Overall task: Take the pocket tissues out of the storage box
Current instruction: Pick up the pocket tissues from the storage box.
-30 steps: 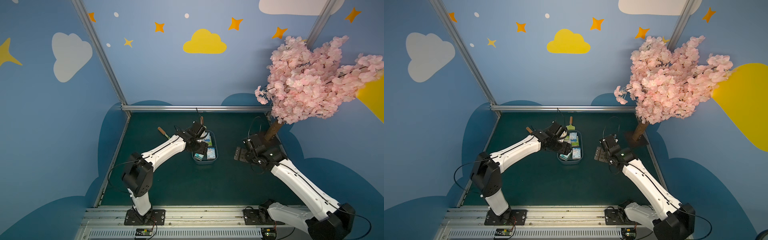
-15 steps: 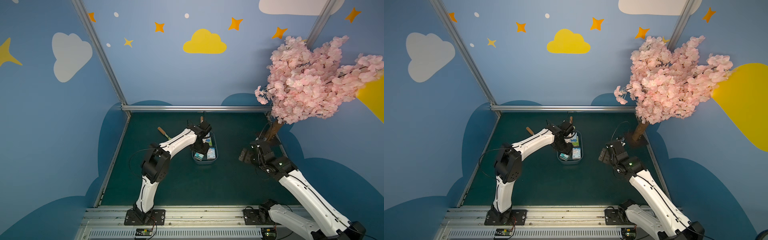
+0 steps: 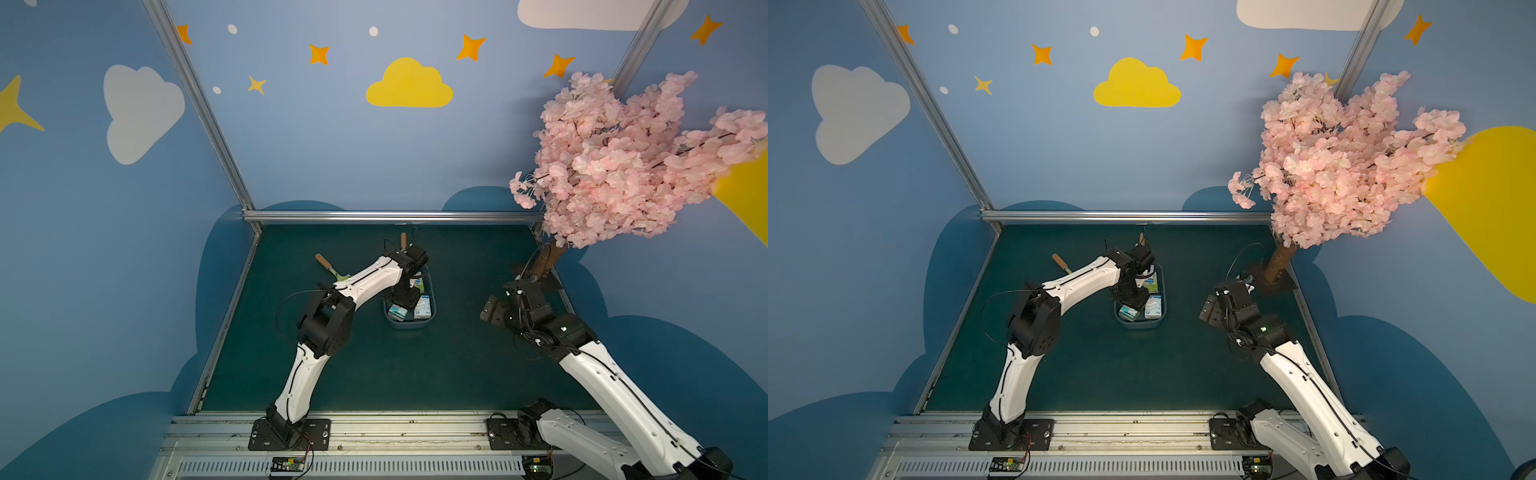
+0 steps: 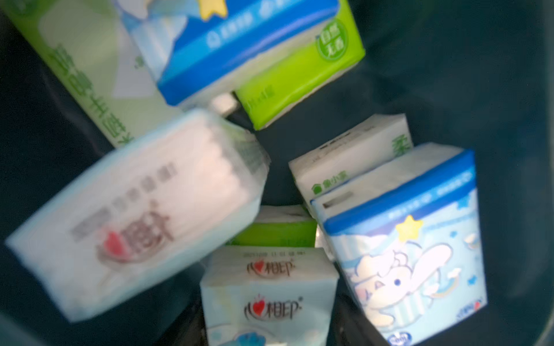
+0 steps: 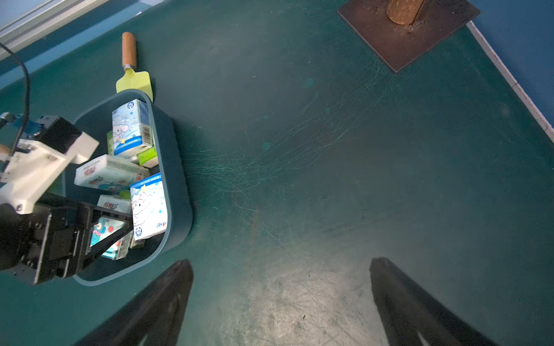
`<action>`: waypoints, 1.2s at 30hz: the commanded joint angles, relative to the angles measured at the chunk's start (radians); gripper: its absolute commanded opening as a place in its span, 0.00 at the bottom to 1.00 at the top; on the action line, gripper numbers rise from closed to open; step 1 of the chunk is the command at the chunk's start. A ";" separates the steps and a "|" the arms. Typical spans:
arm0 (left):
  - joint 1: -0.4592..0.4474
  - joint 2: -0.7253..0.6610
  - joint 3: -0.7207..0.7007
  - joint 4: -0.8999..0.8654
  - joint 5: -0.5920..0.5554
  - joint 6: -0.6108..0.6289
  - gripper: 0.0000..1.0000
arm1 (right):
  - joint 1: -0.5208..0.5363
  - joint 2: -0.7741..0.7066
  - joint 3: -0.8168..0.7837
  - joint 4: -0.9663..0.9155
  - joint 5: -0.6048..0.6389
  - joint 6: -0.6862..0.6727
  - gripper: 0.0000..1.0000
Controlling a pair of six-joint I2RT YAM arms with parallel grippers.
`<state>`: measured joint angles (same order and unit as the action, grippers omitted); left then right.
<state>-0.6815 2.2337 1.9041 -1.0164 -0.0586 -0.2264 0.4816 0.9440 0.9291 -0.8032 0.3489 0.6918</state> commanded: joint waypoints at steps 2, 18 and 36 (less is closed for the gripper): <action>-0.010 0.023 0.037 -0.047 -0.034 0.028 0.65 | -0.007 0.004 0.002 0.013 0.006 0.001 0.98; -0.014 -0.112 0.007 -0.097 -0.041 -0.003 0.55 | -0.017 0.070 0.022 0.047 -0.044 0.000 0.98; 0.059 -0.595 -0.439 -0.060 -0.036 -0.218 0.53 | -0.017 0.214 0.042 0.163 -0.196 0.002 0.98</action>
<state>-0.6453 1.7077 1.5379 -1.0687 -0.0910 -0.3786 0.4679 1.1389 0.9333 -0.6811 0.1955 0.6952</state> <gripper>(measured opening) 0.531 0.982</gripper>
